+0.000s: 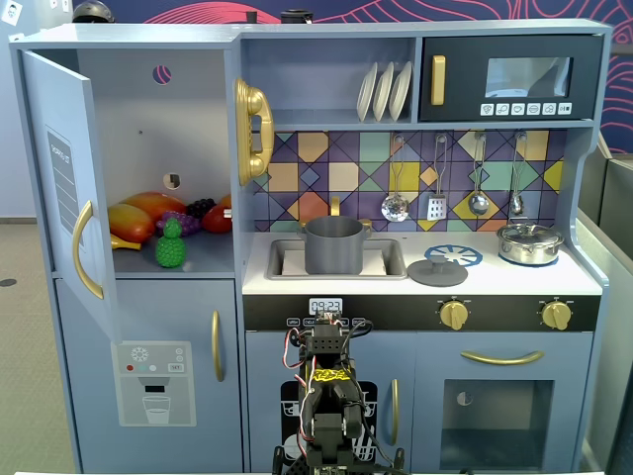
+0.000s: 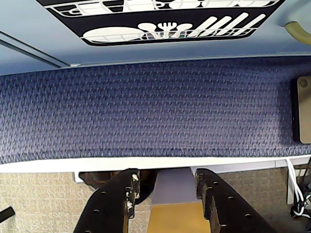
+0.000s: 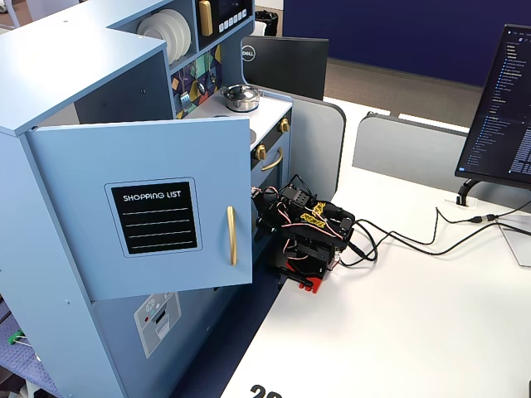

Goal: Pick up the green pineapple from the left cabinet and place it in the gray recipient

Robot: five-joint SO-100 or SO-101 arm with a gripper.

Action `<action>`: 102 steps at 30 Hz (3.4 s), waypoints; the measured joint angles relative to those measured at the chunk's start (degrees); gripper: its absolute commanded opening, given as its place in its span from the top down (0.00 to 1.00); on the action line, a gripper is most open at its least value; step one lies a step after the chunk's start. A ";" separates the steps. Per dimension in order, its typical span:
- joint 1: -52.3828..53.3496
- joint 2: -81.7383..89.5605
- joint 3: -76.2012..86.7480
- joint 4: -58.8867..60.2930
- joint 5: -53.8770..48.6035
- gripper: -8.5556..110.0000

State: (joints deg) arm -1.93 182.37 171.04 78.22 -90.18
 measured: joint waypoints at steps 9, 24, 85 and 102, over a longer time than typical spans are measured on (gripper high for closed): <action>2.29 0.00 -0.09 0.00 1.32 0.93; -32.43 -4.57 -14.15 -13.97 15.56 0.80; -43.59 -68.99 -54.32 -89.91 -0.88 0.61; -43.59 -78.84 -63.02 -89.91 -1.58 0.67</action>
State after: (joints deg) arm -45.53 103.54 108.02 -11.69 -91.76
